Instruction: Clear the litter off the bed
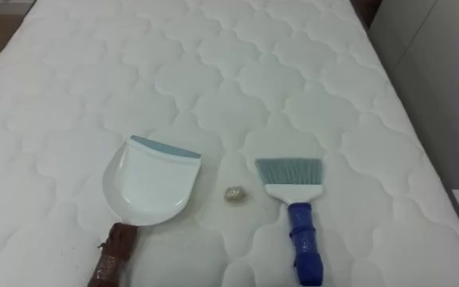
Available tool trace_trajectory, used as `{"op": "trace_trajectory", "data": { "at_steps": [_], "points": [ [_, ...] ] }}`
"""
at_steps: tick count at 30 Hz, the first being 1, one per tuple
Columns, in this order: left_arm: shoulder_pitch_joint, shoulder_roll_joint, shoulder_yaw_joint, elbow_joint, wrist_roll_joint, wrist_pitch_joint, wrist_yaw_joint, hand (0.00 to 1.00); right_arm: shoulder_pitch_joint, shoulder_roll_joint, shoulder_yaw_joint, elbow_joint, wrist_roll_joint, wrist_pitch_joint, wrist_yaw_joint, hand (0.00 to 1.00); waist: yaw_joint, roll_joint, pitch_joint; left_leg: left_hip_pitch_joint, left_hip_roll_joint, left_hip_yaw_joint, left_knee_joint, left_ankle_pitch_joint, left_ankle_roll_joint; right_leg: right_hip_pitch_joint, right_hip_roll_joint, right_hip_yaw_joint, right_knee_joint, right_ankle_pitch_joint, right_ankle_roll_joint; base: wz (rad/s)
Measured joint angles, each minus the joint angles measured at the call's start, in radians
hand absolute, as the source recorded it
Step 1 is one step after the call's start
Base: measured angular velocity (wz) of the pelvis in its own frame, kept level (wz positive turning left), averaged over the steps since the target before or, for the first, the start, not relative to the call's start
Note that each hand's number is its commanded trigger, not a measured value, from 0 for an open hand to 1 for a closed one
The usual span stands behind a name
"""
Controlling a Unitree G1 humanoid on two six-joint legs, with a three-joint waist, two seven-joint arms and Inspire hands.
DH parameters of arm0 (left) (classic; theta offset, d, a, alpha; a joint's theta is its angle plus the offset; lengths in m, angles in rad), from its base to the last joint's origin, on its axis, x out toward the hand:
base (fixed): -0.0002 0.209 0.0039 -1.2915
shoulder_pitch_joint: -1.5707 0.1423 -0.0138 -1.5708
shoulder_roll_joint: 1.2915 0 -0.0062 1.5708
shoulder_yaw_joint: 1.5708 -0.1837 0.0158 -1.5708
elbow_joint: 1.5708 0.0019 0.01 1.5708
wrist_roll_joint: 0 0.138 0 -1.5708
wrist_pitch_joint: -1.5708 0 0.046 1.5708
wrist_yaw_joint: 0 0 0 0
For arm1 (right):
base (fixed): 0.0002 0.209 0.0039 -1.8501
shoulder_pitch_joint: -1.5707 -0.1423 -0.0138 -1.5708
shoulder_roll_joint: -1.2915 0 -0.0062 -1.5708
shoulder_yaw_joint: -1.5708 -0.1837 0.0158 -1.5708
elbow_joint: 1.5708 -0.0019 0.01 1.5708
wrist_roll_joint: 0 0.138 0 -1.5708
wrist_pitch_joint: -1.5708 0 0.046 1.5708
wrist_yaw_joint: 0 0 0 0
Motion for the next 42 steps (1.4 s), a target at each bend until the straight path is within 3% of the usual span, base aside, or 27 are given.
{"op": "trace_trajectory", "data": {
  "at_steps": [13,21,24,28,29,31,35,42],
  "points": [
    [0.000,-0.004,0.002,-0.004,0.000,0.000,0.005,0.00,0.001,0.000,0.001,0.003,-0.002,-0.001,-0.017,0.00,0.000,0.000,-0.0002,0.000,-0.001,-0.007,-0.007,0.000,0.000,0.004,0.001,-0.004,-0.005,0.002,0.001,0.00],
    [0.022,-0.009,0.007,-0.030,0.045,-0.004,0.162,0.00,0.007,0.003,0.006,-0.005,0.000,-0.004,-0.042,0.00,0.004,0.001,-0.0004,0.000,-0.001,-0.009,-0.006,0.000,0.000,0.004,0.002,-0.003,-0.008,0.003,0.002,0.00],
    [0.040,-0.014,0.050,-0.106,0.073,-0.014,0.245,0.00,0.010,0.003,0.005,-0.012,-0.006,-0.006,-0.049,0.00,0.004,-0.001,-0.0007,-0.002,-0.001,-0.014,-0.006,0.000,0.000,0.004,0.003,-0.004,-0.010,0.003,0.002,0.03],
    [0.038,-0.014,0.080,-0.197,0.133,-0.080,0.386,0.00,0.011,0.003,0.005,-0.013,-0.004,-0.018,-0.054,0.00,0.009,0.001,-0.0017,-0.001,-0.002,-0.016,-0.006,0.000,0.000,0.005,0.002,-0.005,-0.010,0.003,0.002,0.00],
    [0.031,-0.014,0.078,-0.223,0.152,-0.089,0.417,0.00,0.008,0.003,0.005,-0.013,-0.005,-0.022,-0.055,0.00,0.006,-0.003,-0.0047,-0.001,-0.002,-0.016,-0.006,0.000,0.000,0.008,0.002,-0.005,-0.009,0.003,0.002,0.00],
    [0.031,-0.014,0.077,-0.271,0.181,-0.096,0.454,0.00,0.008,0.004,0.005,-0.012,-0.005,-0.023,-0.060,0.00,0.001,0.002,-0.0017,0.001,-0.002,-0.020,-0.006,0.000,0.000,0.016,0.001,-0.012,-0.010,0.003,0.002,0.07],
    [0.020,-0.014,0.067,-0.359,0.251,-0.137,0.534,0.00,0.010,0.003,0.005,-0.012,-0.009,-0.023,-0.060,0.00,0.002,0.003,-0.0028,0.006,-0.002,-0.025,-0.006,0.000,0.000,0.019,0.002,-0.014,-0.011,0.003,0.002,0.04],
    [0.017,-0.010,0.018,-0.461,0.284,-0.149,0.591,0.00,0.007,0.002,0.005,-0.017,-0.022,-0.024,-0.059,0.00,0.000,-0.002,-0.0069,0.016,-0.002,-0.017,-0.008,0.000,0.000,0.019,0.002,-0.006,-0.010,0.003,0.002,-0.03]
  ]
}}
